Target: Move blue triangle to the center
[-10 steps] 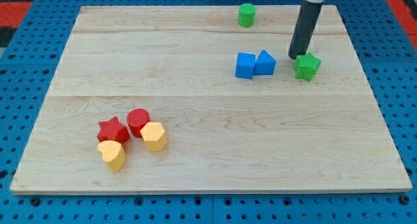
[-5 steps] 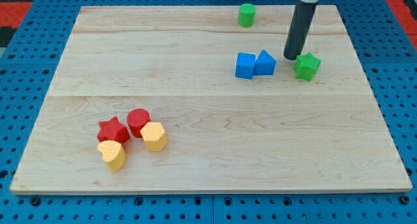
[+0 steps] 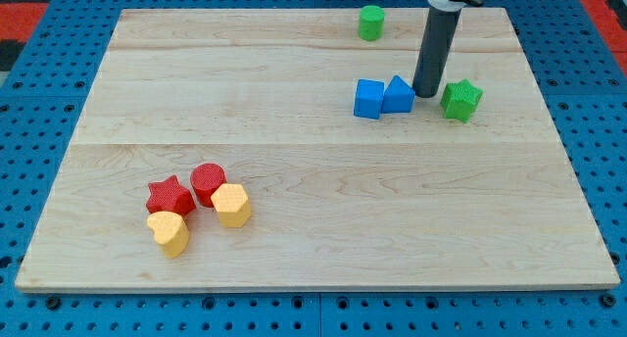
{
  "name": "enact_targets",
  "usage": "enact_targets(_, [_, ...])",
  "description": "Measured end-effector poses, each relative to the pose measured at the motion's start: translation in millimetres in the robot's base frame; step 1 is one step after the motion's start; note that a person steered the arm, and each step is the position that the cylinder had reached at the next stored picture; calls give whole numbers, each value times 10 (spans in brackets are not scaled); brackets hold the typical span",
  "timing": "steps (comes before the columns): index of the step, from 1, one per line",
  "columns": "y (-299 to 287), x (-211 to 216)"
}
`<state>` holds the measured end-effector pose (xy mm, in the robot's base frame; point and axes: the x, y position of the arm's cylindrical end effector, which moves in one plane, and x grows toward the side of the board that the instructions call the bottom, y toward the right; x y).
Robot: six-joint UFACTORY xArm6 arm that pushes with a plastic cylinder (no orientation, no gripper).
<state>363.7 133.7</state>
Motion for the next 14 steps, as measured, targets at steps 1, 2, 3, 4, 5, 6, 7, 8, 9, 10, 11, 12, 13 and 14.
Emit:
enact_targets(1, [-69,74])
enact_targets(2, [-266,14])
enact_targets(3, [-427,18])
enact_targets(4, [-592,18])
enact_targets(5, [-637,79])
enact_targets(6, [-529,296])
enact_targets(7, [-542,472])
enact_targets(8, [-552,528])
enact_targets(9, [-583,530])
enact_targets(10, [-648,533])
enact_targets(11, [-768,513])
enact_targets(12, [-851,504])
enact_targets(13, [-591,290])
enact_targets(14, [-453,-64])
